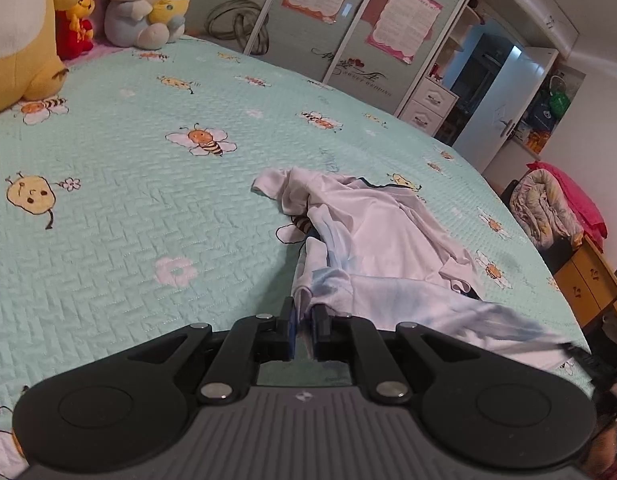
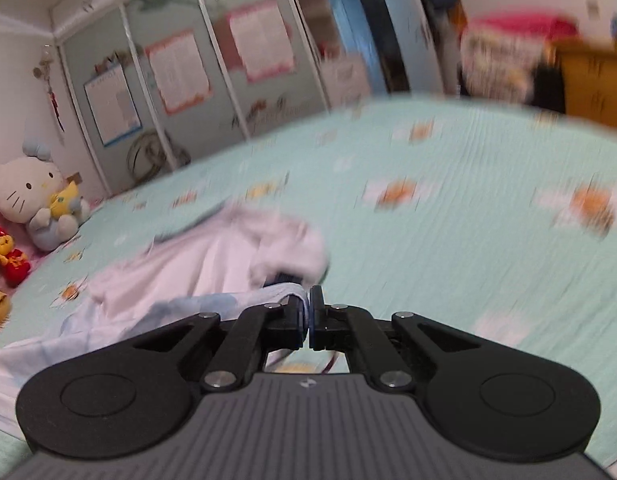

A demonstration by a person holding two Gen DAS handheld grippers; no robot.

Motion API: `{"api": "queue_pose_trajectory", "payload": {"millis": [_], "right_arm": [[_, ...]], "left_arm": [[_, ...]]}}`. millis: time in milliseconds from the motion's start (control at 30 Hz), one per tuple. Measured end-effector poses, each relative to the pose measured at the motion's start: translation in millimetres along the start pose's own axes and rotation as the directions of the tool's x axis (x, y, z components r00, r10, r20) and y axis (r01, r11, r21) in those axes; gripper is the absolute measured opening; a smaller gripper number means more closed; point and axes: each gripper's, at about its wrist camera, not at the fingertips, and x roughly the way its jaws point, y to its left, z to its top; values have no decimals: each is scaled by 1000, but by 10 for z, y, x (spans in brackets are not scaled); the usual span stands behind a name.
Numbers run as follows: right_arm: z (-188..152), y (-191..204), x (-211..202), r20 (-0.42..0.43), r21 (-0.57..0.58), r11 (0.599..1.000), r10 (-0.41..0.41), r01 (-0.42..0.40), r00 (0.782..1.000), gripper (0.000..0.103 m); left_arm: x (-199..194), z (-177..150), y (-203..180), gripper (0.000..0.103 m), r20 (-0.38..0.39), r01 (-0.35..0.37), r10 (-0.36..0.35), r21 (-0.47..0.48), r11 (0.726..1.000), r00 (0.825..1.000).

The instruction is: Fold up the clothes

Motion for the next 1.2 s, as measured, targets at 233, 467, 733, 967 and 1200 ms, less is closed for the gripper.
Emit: {"api": "queue_pose_trajectory", "payload": {"millis": [233, 467, 733, 967, 1200], "right_arm": [[11, -144, -625, 87, -153, 986, -48, 61, 995, 0], [-636, -429, -276, -202, -195, 981, -64, 24, 977, 1], [-682, -166, -425, -353, -298, 942, 43, -156, 935, 39], [-214, -251, -621, -245, 4, 959, 275, -283, 930, 46], [-157, 571, 14, -223, 174, 869, 493, -463, 841, 46]], "left_arm": [[-66, -329, 226, 8, -54, -88, 90, 32, 996, 995], [354, -967, 589, 8, -245, -148, 144, 4, 989, 959], [140, -897, 539, 45, -266, 46, -26, 66, 997, 964], [-11, -723, 500, 47, -166, 185, -190, -42, 982, 968], [622, -280, 664, 47, -17, 136, -145, -252, 958, 989]]}}
